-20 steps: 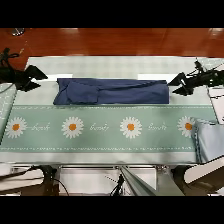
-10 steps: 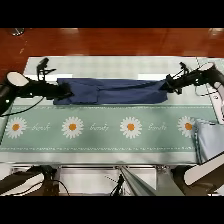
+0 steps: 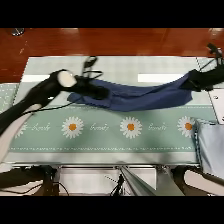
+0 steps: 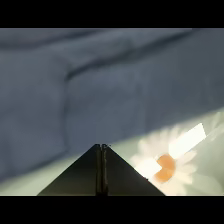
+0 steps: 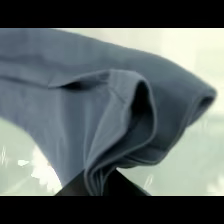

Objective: Fold the shirts.

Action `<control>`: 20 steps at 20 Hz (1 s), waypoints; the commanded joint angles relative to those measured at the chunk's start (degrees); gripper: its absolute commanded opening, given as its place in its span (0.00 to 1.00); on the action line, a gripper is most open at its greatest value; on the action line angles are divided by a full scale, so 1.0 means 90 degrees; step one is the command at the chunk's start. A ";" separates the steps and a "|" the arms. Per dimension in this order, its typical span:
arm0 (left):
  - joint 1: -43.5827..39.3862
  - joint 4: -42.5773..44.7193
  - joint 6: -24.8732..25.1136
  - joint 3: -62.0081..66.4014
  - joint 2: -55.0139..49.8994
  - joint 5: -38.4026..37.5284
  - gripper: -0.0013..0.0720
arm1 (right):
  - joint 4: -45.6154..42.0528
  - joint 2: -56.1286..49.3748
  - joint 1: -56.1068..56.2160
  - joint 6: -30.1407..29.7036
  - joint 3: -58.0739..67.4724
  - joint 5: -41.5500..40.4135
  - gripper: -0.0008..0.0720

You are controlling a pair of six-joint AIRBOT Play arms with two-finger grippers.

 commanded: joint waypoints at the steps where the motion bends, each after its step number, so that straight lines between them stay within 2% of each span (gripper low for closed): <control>1: -0.0993 0.0148 -0.0512 0.1736 -0.1472 -0.0318 0.04 | -0.0080 0.1739 -0.0010 0.0250 -0.1054 0.0148 0.04; 5: -0.1758 0.0085 -0.1042 0.3648 -0.3043 -0.1321 0.04 | -0.0068 0.2475 -0.0010 0.0359 -0.1491 0.0209 0.04; 12: -0.2805 -0.1576 -0.1015 0.3886 -0.3815 -0.1435 0.05 | 0.0107 0.2506 -0.0010 0.0359 -0.1491 0.0085 0.04; 13: -0.2742 -0.1557 -0.0877 0.3993 -0.3803 -0.1564 0.05 | 0.0107 0.2506 -0.0010 0.0359 -0.1491 0.0085 0.04; 15: -0.2263 -0.1547 -0.0954 0.4294 -0.3776 -0.1987 0.05 | 0.0121 0.2506 -0.0010 0.0359 -0.1491 0.0078 0.04; 20: -0.0248 -0.1513 -0.1013 0.4490 -0.2977 -0.2749 0.05 | 0.0289 0.2482 0.0508 0.0364 -0.1474 -0.0194 0.04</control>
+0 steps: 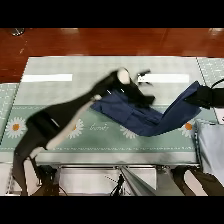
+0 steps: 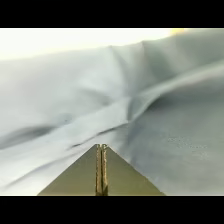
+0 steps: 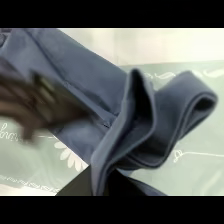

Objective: Fold the shirts.

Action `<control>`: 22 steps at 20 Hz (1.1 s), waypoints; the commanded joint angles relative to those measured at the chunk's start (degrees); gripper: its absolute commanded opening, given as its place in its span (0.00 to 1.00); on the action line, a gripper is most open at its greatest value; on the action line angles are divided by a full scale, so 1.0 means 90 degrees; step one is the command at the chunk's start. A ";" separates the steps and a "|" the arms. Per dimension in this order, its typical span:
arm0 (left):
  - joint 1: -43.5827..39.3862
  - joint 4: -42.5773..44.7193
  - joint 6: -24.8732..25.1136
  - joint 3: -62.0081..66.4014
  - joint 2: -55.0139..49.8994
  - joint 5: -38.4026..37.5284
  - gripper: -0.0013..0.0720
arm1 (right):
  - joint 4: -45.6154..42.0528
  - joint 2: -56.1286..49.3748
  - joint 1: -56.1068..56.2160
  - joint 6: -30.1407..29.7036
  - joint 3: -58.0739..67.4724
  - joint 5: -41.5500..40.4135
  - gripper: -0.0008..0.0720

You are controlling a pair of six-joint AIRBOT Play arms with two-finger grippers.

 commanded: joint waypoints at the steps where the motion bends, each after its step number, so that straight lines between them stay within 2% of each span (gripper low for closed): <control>1: 0.1362 -0.0015 0.0049 0.0107 0.0629 -0.0682 0.05 | 0.0177 -0.0078 0.0614 0.0002 0.0083 -0.0308 0.04; 5: 0.3240 0.1030 0.0165 0.0104 0.2120 -0.1656 0.05 | 0.0493 -0.0962 0.1846 0.0306 0.1144 -0.0780 0.04; 7: 0.3942 0.1404 0.0177 0.0032 0.3031 -0.1627 0.05 | 0.0503 -0.1702 0.2572 0.0444 0.1826 -0.1015 0.04; 9: 0.4364 0.1746 0.0491 -0.0267 0.4102 -0.1634 0.05 | 0.0500 -0.2579 0.3242 0.0452 0.2497 -0.1207 0.04; 13: 0.4459 0.3262 0.0425 -0.1583 0.6300 -0.1382 0.05 | 0.0503 -0.4345 0.4170 0.0517 0.3740 -0.1523 0.04; 18: 0.4308 0.3152 -0.0119 -0.4473 0.8335 -0.0563 0.05 | 0.0852 -0.6103 0.4743 0.0789 0.4692 -0.2307 0.05; 19: 0.4260 0.3053 -0.0236 -0.5156 0.8624 -0.0287 0.05 | 0.0981 -0.6324 0.4813 0.0835 0.4748 -0.2475 0.10; 21: 0.4206 0.2756 -0.0250 -0.6353 0.8988 0.0231 0.05 | 0.1309 -0.6584 0.4830 0.0942 0.4748 -0.2543 0.89; 22: 0.4209 0.2637 -0.0245 -0.6858 0.9044 0.0408 0.05 | 0.1350 -0.6567 0.4711 0.0952 0.4748 -0.2419 0.86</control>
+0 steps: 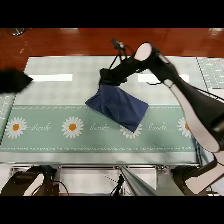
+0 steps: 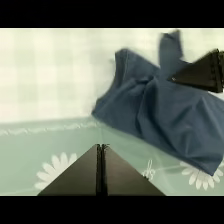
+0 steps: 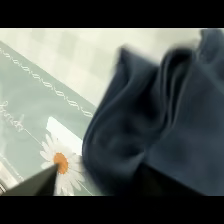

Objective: Fold the shirts.

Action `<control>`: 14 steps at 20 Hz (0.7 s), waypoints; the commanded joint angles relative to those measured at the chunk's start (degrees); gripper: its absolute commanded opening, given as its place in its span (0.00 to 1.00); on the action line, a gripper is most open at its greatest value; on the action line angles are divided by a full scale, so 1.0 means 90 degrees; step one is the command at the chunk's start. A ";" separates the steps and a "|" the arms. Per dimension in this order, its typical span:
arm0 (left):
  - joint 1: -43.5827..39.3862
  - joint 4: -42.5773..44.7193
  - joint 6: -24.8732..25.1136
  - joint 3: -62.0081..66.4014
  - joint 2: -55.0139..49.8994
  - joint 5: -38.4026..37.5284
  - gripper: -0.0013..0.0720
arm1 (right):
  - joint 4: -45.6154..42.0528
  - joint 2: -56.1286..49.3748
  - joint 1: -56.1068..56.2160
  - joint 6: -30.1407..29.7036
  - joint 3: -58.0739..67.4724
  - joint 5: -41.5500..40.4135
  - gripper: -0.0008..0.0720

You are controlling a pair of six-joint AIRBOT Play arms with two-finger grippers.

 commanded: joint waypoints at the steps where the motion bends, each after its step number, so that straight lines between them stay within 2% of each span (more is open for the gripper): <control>1: -0.0044 -0.0267 -0.0148 -0.1892 0.0585 0.0782 0.05 | 0.0376 -0.0308 -0.0177 0.0148 0.0168 0.0117 0.86; 3: -0.0036 -0.0260 -0.0126 -0.2489 0.0525 0.0908 0.05 | 0.0459 0.0168 -0.0869 0.0136 0.0168 0.0993 0.86; 5: -0.0036 -0.0260 -0.0121 -0.2953 0.0525 0.1093 0.05 | 0.0087 0.0908 -0.1719 -0.0019 0.0168 0.2159 0.86; 7: -0.0036 -0.0267 -0.0126 -0.3288 0.0525 0.1144 0.05 | -0.1625 0.1889 -0.2419 -0.0068 0.0080 0.3252 0.86; 8: -0.0036 -0.0304 -0.0126 -0.3432 0.0525 0.1166 0.05 | -0.2739 0.2514 -0.2662 -0.0036 -0.0267 0.3417 0.86; 9: -0.0039 -0.0340 -0.0124 -0.3553 0.0525 0.1195 0.05 | -0.3570 0.3223 -0.2878 0.0189 -0.0928 0.3213 0.86; 11: -0.0046 -0.0367 -0.0124 -0.3762 0.0525 0.1326 0.05 | -0.4082 0.4677 -0.3242 0.0843 -0.2849 0.2067 0.86; 13: -0.0046 -0.0561 -0.0124 -0.3937 0.0525 0.1566 0.05 | -0.3750 0.5996 -0.3373 0.1824 -0.5127 0.0563 0.86; 14: -0.0046 -0.0712 -0.0124 -0.4014 0.0525 0.1690 0.05 | -0.3237 0.6453 -0.3359 0.2159 -0.6142 -0.0168 0.86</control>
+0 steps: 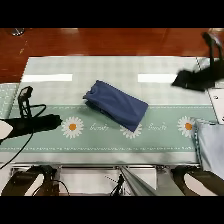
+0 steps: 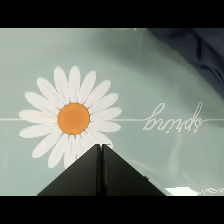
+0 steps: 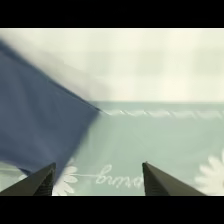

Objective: Fold the shirts.

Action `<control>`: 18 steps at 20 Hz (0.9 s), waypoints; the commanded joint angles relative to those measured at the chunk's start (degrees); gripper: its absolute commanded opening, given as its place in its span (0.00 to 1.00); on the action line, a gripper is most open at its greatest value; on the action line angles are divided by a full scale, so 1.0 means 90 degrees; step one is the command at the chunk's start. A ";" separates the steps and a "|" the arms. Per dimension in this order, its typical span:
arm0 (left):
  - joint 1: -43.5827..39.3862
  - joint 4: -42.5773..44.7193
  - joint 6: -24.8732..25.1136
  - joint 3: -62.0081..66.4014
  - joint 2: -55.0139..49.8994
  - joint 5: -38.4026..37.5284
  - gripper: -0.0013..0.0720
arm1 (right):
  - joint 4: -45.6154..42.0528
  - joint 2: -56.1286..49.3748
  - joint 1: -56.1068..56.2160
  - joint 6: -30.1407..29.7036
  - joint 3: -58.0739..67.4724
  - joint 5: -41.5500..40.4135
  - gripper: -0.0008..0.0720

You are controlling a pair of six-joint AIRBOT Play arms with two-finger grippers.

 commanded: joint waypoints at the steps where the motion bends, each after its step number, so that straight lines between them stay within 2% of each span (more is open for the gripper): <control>1: -0.0005 -0.0423 0.0010 -0.0347 0.0007 0.0452 0.05 | 0.0809 0.1904 -0.0284 0.1205 -0.3427 -0.2431 0.86; 2: -0.0005 -0.0568 0.0010 -0.0396 0.0007 0.0561 0.05 | 0.1768 0.1987 -0.0282 0.1042 -0.4114 -0.2941 0.86; 3: -0.0005 -0.0704 0.0010 -0.0430 0.0005 0.0665 0.05 | 0.2747 0.1909 -0.0253 0.0602 -0.4639 -0.3310 0.86; 5: -0.0005 -0.0831 0.0007 -0.0435 0.0005 0.0821 0.05 | 0.3628 0.1379 -0.0034 -0.0175 -0.4949 -0.3541 0.86; 9: -0.0005 -0.0833 0.0010 -0.0435 0.0005 0.0867 0.05 | 0.4481 -0.0238 0.0481 -0.1348 -0.4595 -0.3415 0.86; 12: -0.0019 -0.0884 0.0010 -0.0435 0.0005 0.0845 0.05 | 0.4738 -0.1345 0.0510 -0.1800 -0.3995 -0.2960 0.86; 16: -0.0090 -0.0896 0.0010 -0.0435 0.0005 0.0855 0.05 | 0.5355 -0.2254 0.0510 -0.2412 -0.3337 -0.2718 0.85; 17: -0.0090 -0.0896 0.0010 -0.0435 0.0005 0.0850 0.05 | 0.5421 -0.2395 0.0510 -0.2441 -0.3201 -0.2718 0.84; 18: -0.0090 -0.0896 0.0010 -0.0435 0.0005 0.0852 0.05 | 0.5430 -0.2552 0.0551 -0.2455 -0.3031 -0.2696 0.75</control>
